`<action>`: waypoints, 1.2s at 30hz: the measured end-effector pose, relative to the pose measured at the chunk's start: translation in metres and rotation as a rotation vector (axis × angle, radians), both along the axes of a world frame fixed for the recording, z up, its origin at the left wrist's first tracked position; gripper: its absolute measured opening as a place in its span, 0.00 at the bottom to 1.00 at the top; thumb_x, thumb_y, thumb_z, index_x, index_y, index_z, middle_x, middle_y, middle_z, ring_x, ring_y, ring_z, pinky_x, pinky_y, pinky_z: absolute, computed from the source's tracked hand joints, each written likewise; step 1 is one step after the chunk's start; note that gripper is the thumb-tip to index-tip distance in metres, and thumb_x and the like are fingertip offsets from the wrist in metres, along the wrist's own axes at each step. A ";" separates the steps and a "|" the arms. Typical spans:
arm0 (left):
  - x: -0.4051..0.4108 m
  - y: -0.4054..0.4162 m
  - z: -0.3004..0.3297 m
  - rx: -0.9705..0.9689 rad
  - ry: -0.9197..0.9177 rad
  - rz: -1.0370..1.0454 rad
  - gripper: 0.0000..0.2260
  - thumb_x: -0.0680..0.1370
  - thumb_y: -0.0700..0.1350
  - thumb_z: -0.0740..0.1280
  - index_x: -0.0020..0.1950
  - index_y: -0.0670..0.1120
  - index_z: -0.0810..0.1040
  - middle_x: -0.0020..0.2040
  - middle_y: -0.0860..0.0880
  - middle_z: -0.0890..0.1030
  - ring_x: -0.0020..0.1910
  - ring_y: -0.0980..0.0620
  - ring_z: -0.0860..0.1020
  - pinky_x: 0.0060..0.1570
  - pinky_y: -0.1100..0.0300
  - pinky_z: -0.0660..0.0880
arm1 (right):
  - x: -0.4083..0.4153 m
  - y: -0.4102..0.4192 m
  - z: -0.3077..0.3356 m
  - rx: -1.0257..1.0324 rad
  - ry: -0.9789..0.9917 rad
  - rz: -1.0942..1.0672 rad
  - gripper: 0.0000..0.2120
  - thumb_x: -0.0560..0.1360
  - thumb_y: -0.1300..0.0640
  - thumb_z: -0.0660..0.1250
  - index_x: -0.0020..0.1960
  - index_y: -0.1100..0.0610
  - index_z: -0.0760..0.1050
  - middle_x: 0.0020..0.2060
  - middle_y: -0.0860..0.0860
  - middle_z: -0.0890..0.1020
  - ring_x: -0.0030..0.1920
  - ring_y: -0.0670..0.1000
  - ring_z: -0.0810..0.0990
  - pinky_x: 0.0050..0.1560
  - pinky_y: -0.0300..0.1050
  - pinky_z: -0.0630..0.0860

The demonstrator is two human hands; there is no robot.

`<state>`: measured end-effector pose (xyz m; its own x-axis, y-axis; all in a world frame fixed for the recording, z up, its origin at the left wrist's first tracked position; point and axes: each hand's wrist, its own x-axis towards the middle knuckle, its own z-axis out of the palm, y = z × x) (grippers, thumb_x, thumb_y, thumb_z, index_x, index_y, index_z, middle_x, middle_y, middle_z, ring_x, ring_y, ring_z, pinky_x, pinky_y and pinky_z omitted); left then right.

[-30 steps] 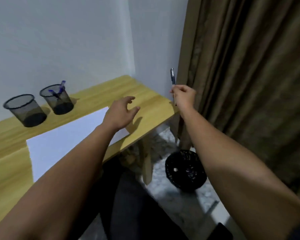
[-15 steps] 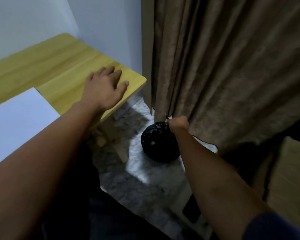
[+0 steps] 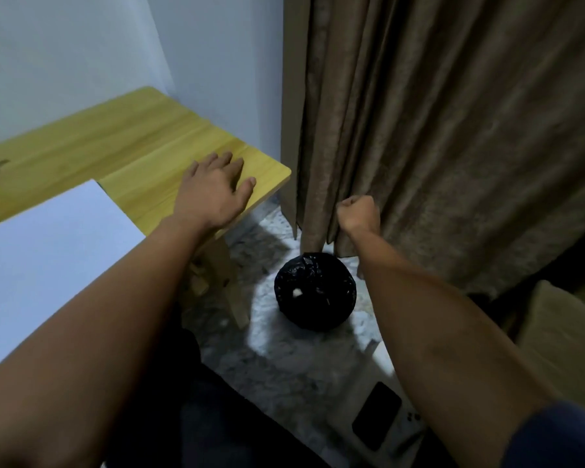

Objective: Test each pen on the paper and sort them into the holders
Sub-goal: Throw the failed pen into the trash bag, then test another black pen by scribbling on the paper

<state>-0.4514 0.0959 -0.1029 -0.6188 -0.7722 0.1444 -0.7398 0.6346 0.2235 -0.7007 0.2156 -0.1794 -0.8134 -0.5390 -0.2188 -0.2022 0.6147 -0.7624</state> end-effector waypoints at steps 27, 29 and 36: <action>0.479 0.079 0.083 -0.150 -0.044 0.873 0.19 0.81 0.53 0.62 0.70 0.50 0.77 0.69 0.48 0.76 0.68 0.43 0.72 0.58 0.46 0.76 | 0.491 -0.127 0.185 -0.359 0.310 1.123 0.09 0.78 0.53 0.69 0.40 0.54 0.83 0.40 0.52 0.87 0.45 0.57 0.84 0.47 0.49 0.81; 0.514 0.092 0.073 -0.142 -0.017 0.959 0.19 0.80 0.54 0.64 0.68 0.50 0.78 0.66 0.48 0.77 0.66 0.43 0.73 0.55 0.47 0.76 | 0.537 -0.126 0.178 -0.296 0.293 1.261 0.10 0.77 0.54 0.71 0.36 0.52 0.81 0.39 0.52 0.87 0.45 0.56 0.85 0.46 0.47 0.80; 0.569 0.119 0.046 -0.050 0.139 1.064 0.22 0.76 0.64 0.66 0.64 0.53 0.80 0.58 0.55 0.78 0.55 0.50 0.80 0.50 0.52 0.78 | 0.644 -0.104 0.145 -0.090 0.264 1.534 0.08 0.77 0.50 0.74 0.43 0.52 0.81 0.46 0.53 0.87 0.50 0.56 0.85 0.50 0.47 0.79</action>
<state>0.1179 0.2147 -0.0566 0.3926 -0.8959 0.2079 -0.8879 -0.3102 0.3398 -0.0565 0.1112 -0.0343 0.4988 -0.8624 -0.0866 -0.6999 -0.3418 -0.6272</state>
